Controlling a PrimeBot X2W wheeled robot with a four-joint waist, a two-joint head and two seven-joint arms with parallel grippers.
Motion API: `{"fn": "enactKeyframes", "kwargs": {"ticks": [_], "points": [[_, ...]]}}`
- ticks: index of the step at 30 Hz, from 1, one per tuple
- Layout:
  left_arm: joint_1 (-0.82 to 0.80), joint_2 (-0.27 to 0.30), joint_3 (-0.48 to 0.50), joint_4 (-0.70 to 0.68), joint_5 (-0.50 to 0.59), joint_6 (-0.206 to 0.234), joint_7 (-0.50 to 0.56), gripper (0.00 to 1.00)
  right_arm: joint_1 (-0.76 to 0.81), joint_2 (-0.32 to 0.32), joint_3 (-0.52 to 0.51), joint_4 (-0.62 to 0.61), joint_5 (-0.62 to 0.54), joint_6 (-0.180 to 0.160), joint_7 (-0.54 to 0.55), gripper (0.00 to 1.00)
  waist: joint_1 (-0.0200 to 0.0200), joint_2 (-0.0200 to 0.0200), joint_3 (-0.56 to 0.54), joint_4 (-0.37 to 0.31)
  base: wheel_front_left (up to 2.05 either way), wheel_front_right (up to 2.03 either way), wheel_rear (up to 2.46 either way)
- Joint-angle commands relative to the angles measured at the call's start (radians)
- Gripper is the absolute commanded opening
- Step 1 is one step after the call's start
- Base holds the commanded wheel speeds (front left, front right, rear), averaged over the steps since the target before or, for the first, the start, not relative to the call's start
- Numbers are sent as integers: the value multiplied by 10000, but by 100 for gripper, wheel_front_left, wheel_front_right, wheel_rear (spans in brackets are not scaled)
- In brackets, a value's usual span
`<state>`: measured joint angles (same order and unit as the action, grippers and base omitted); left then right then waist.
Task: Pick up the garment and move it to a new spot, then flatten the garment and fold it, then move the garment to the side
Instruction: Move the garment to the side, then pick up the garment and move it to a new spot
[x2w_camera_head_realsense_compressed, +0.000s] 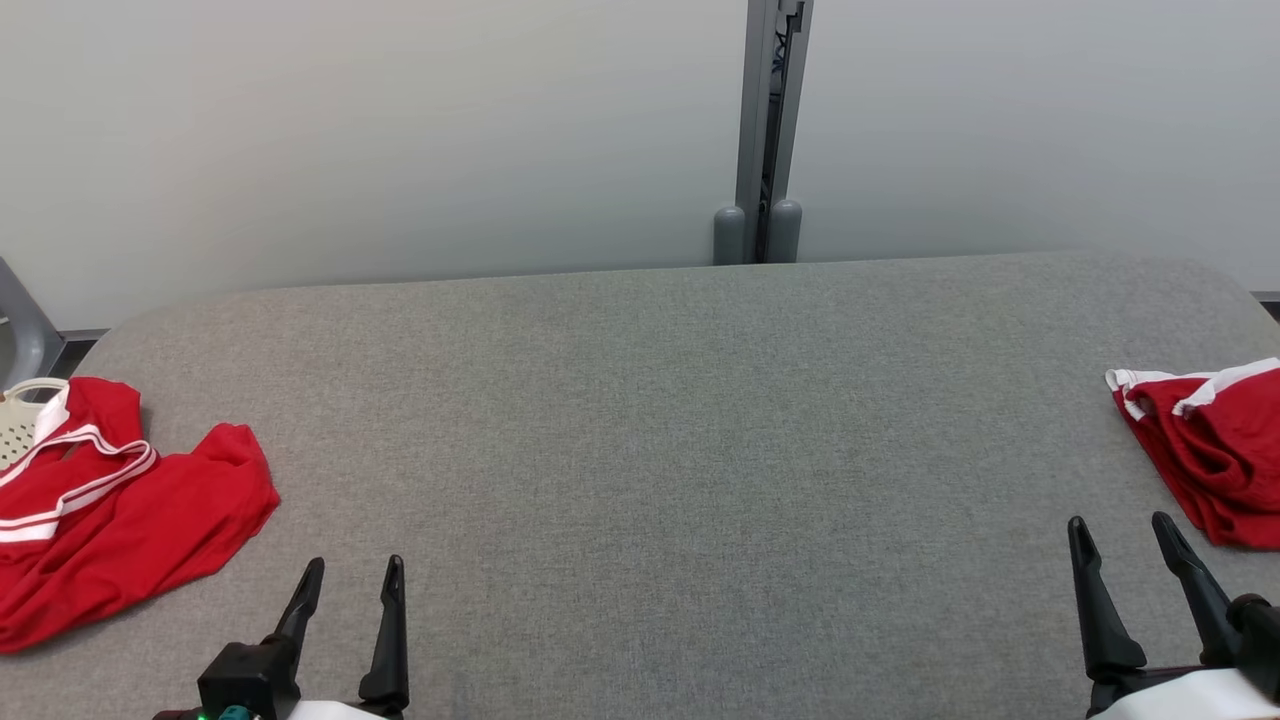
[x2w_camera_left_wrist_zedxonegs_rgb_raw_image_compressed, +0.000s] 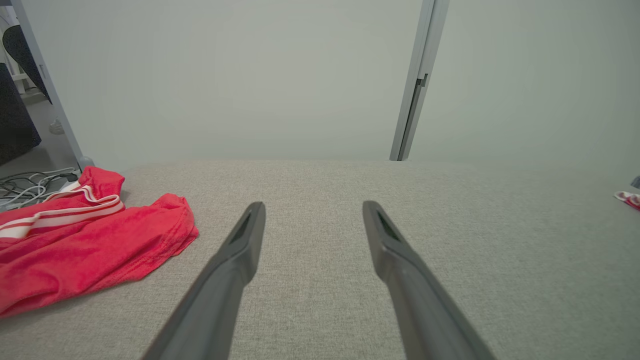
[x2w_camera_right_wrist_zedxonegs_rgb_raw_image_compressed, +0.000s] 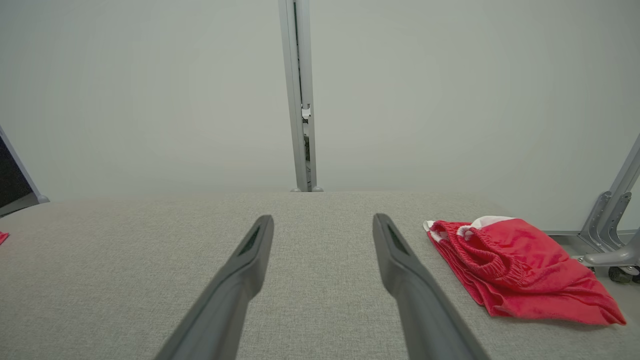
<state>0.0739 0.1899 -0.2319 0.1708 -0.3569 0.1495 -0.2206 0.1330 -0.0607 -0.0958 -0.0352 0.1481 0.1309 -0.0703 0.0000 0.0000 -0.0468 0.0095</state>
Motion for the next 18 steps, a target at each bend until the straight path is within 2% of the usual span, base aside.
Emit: {"fn": "enactKeyframes", "kwargs": {"ticks": [1,18], "points": [[-123,68,-5,13,-21,6,-44,100,83,-3,-42,-65,-50,0,46,100,0,0,8,8,0,0,0],[-389,67,-157,80,-89,5,-53,100,151,42,-166,-78,-33,2,-7,100,0,0,3,251,0,0,0]]}}
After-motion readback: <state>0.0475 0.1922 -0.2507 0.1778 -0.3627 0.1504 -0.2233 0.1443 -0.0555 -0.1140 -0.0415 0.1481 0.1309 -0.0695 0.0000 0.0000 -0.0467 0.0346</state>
